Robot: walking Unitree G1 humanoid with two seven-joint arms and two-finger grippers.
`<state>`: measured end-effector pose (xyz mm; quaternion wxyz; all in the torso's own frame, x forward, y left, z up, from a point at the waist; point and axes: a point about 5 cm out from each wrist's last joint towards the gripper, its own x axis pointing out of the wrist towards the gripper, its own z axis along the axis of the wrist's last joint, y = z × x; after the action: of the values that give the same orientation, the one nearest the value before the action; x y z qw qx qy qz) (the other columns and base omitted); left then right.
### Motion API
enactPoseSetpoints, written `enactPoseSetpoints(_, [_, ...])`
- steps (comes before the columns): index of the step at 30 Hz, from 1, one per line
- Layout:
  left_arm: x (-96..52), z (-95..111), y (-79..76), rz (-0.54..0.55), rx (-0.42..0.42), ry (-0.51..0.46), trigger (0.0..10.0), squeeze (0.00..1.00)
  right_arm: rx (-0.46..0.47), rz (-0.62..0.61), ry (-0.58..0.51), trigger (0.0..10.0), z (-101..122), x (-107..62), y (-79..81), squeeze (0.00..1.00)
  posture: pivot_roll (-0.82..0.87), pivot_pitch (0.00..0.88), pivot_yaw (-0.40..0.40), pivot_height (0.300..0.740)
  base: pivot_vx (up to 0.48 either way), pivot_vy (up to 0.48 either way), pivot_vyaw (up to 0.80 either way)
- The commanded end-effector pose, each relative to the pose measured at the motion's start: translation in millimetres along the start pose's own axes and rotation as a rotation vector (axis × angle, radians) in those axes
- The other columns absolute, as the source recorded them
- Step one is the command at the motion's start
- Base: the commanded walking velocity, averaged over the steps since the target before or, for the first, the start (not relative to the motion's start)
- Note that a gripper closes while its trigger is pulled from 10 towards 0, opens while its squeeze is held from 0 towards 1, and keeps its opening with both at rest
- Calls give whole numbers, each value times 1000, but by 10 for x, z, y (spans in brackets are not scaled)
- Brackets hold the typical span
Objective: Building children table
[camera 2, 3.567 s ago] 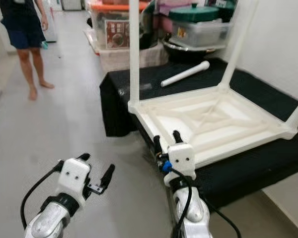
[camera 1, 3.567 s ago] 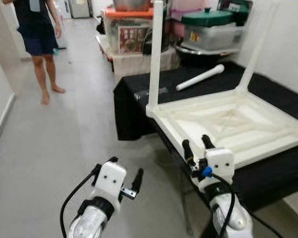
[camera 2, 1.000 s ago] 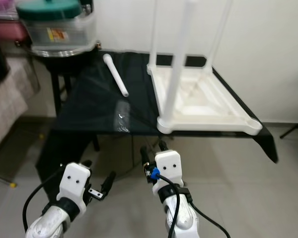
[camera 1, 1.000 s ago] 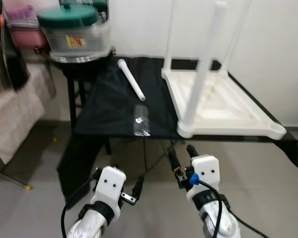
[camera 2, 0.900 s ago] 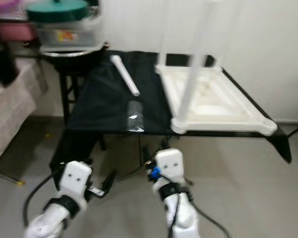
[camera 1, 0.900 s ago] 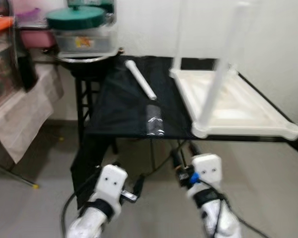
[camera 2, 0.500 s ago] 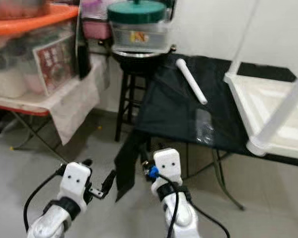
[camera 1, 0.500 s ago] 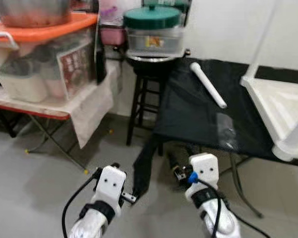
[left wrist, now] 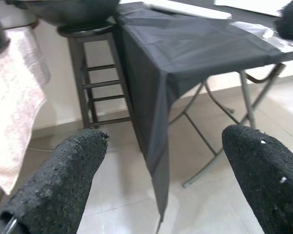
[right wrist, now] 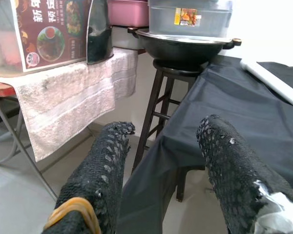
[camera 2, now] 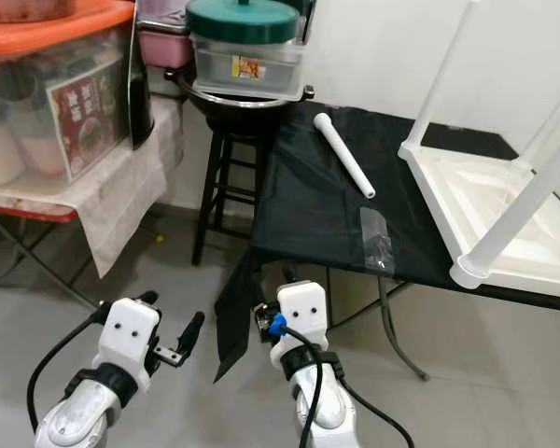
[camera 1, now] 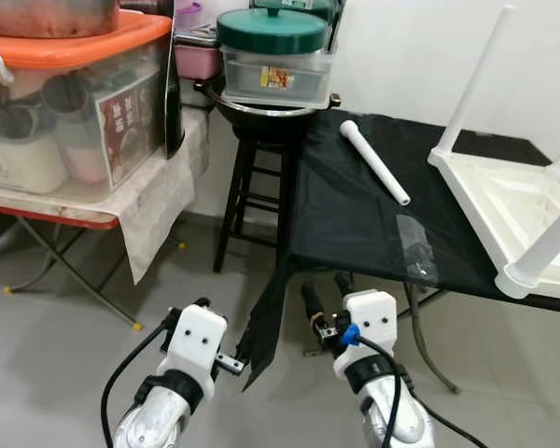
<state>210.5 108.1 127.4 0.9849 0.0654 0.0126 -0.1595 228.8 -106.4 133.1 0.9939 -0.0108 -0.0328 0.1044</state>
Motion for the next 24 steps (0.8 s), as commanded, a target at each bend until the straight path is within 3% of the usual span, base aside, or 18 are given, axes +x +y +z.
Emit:
enactPoseSetpoints(1, [12, -16, -30, -13, -7, 10, 10000, 0, 1, -17, 19, 10000, -30, 1, -38, 0, 93, 0, -76, 740, 0, 0, 0])
enactPoseSetpoints(12, [10, -17, -21, -12, -6, 12, 10000, 0, 18, -34, 20, 10000, -31, -7, -57, 0, 93, 0, -76, 740, 182, 0, 0])
enactPoseSetpoints(24, [18, -46, 8, 10, -22, 25, 10000, 0, 8, -27, 19, 10000, -27, -1, -58, 0, 89, 0, -76, 740, 0, 0, -763])
